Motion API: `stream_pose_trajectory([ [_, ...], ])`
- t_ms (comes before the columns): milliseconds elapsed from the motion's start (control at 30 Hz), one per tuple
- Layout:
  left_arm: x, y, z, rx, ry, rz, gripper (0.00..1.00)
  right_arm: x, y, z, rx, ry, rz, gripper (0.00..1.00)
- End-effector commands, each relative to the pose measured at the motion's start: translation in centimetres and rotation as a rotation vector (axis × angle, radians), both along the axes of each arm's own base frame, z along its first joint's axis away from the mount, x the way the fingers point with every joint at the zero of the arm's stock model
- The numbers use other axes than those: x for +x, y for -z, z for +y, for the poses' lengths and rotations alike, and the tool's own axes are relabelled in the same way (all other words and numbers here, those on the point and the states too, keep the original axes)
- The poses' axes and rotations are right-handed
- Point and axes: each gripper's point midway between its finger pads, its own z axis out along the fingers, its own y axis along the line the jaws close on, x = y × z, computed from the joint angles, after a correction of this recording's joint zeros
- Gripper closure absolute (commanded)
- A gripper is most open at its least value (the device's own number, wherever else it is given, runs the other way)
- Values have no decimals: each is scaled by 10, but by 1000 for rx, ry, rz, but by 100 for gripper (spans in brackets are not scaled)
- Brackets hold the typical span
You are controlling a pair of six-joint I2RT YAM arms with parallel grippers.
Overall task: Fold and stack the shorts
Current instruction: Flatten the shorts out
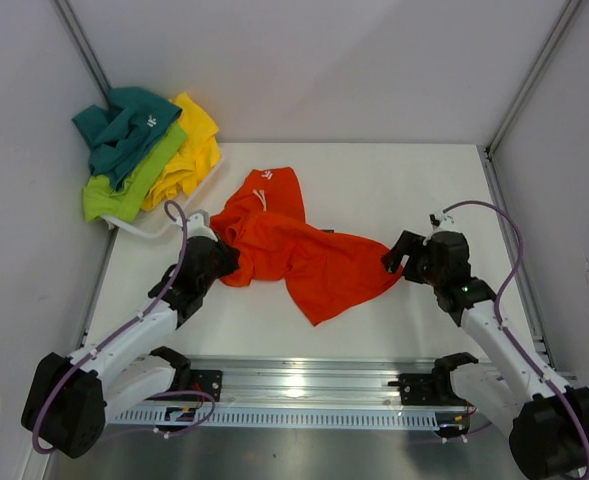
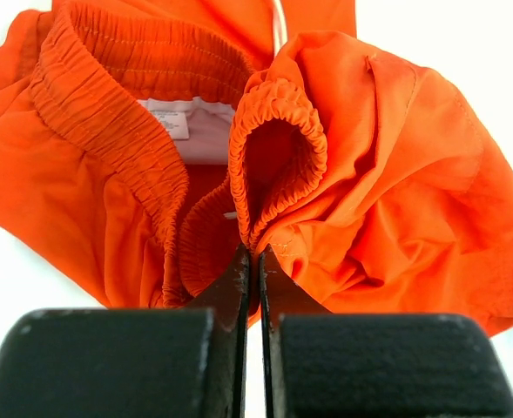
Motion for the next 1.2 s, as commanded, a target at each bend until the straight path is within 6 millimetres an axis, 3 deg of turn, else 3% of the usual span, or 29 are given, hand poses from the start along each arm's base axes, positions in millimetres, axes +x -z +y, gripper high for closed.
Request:
stream_pose_trajectory([
  [0, 11, -14, 5, 14, -47, -29, 99, -15, 0, -9, -25, 23, -10, 19],
  [100, 13, -16, 6, 21, -49, -35, 99, -23, -3, -6, -16, -20, -53, 21],
  [367, 14, -19, 9, 34, -56, -47, 99, -14, 6, 5, 13, -34, 8, 30],
  [600, 13, -16, 5, 22, -42, -44, 99, -15, 28, 19, 86, -55, 61, 32],
  [1167, 11, -11, 2, 6, -33, -37, 98, 7, 49, 29, 112, -52, 67, 37],
])
